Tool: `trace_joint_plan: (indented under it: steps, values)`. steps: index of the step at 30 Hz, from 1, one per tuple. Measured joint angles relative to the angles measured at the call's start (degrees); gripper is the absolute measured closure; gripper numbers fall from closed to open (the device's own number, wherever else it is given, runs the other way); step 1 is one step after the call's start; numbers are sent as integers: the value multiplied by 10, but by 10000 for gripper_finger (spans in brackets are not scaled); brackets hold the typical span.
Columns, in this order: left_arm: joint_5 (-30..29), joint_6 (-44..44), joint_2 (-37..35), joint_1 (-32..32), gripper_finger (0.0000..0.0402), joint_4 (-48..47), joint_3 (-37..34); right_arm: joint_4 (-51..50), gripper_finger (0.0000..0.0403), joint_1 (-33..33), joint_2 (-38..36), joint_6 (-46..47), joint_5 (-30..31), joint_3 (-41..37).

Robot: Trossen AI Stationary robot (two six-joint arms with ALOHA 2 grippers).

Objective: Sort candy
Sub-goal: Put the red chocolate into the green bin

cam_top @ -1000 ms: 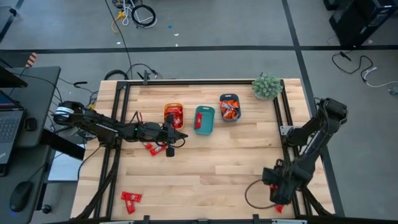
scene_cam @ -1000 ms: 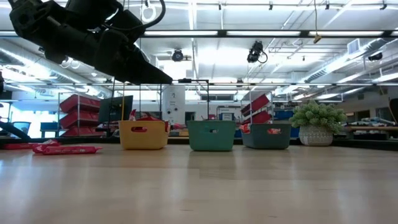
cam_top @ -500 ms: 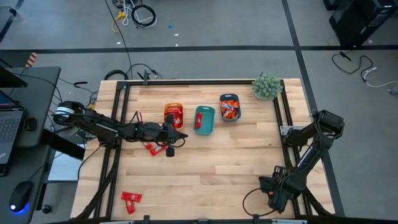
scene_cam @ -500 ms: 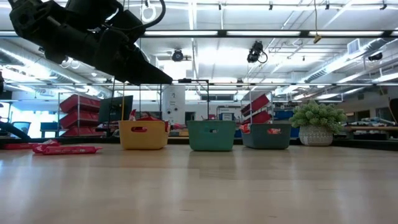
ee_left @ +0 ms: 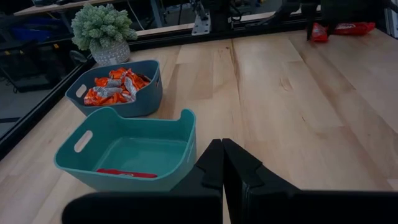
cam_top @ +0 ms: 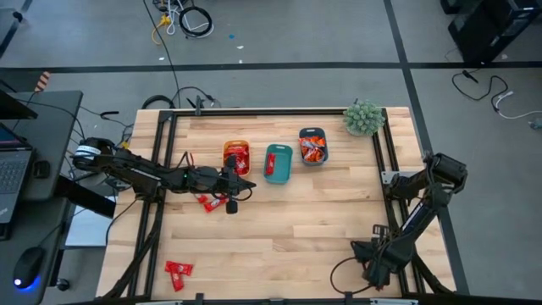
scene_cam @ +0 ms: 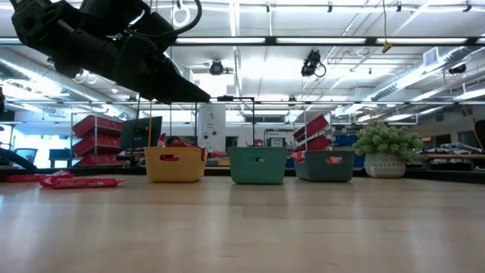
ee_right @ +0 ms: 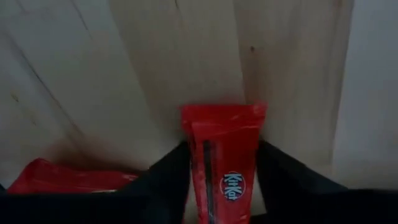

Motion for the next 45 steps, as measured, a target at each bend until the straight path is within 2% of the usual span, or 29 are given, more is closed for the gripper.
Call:
trace_joint_plan:
  steps: [6, 15, 17, 22, 25, 27, 30, 37, 45]
  values:
    - [0, 0, 0, 0, 401, 0, 0, -4, 328, -39, 0, -62, -7, -1]
    - [0, 0, 0, 0, 401, 0, 0, 0, 332, -136, 0, -189, 39, 1]
    - [0, 0, 0, 0, 401, 0, 0, 1, 334, -160, 0, -228, 71, 8]
    - [0, 0, 0, 0, 401, 1, 0, 12, 339, -238, 2, -352, 216, 43]
    - [0, 0, 0, 0, 401, 1, 0, 56, 338, -303, 2, -434, 284, 63]
    - [0, 0, 0, 0, 401, 1, 0, 112, 337, -349, 2, -488, 310, 74]
    - [0, 0, 0, 0, 401, 1, 0, 206, 337, -416, 2, -540, 312, 84]
    - [0, 0, 0, 0, 401, 1, 0, 332, 338, -542, 1, -526, 313, 87]
    - [0, 0, 0, 0, 401, 2, 0, 435, 338, -617, 4, -479, 309, 87]
